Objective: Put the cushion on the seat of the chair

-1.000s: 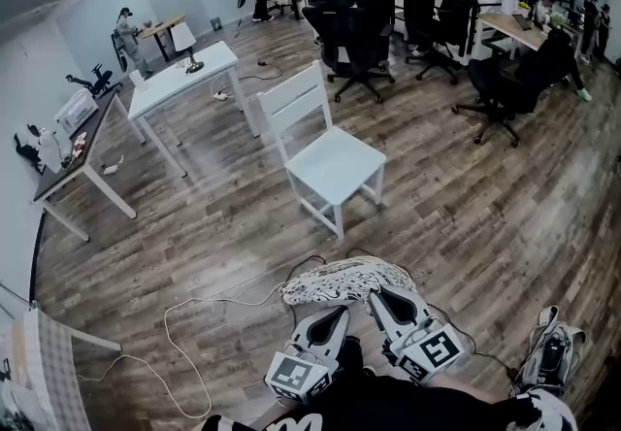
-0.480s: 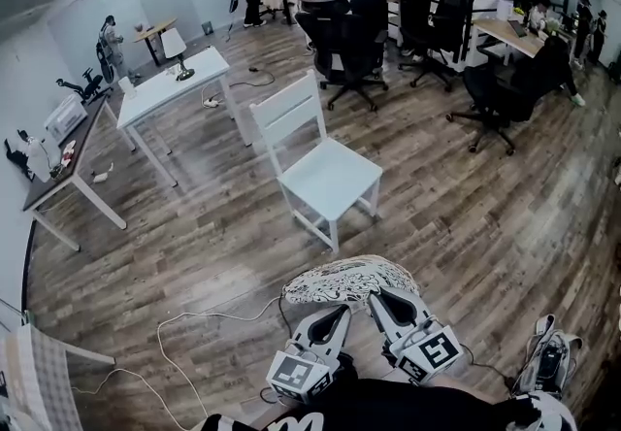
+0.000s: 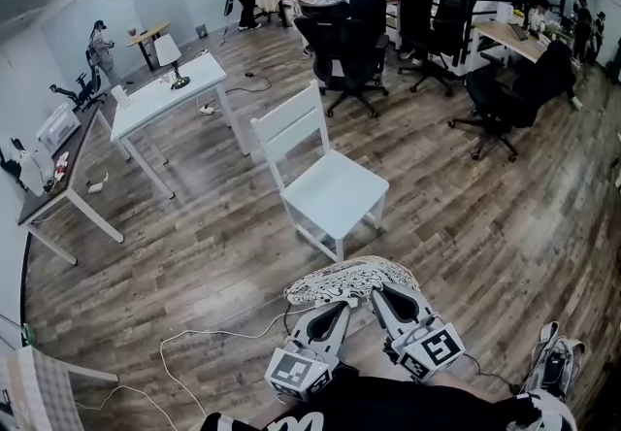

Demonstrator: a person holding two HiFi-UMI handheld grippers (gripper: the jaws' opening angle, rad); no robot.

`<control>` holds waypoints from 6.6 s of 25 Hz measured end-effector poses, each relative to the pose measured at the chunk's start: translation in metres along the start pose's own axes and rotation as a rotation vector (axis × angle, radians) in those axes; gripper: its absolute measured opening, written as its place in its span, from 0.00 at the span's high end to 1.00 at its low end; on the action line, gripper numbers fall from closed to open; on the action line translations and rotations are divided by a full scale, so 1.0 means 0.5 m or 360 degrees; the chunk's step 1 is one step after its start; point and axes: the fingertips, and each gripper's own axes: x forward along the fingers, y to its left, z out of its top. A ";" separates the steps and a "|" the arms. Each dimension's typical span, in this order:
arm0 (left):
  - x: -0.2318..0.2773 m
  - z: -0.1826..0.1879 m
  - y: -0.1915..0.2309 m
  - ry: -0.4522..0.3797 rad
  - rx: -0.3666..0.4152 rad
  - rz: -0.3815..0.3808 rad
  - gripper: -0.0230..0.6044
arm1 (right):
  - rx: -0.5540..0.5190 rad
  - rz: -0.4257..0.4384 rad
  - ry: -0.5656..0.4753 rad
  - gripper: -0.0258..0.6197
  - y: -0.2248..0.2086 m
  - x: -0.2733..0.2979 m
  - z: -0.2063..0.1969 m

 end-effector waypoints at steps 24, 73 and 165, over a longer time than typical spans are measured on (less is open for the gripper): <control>0.054 0.053 0.308 0.0013 -0.0032 -0.0055 0.95 | -0.0013 -0.0085 -0.0043 0.90 -0.017 0.302 -0.025; 0.313 -0.033 0.528 0.0016 -0.0335 0.0816 0.95 | 0.0032 0.0448 0.0539 0.90 -0.417 0.579 -0.281; 0.261 -0.241 0.570 0.0209 -0.0588 0.1061 0.95 | -0.0236 0.0120 0.1600 0.89 -0.732 0.619 -1.019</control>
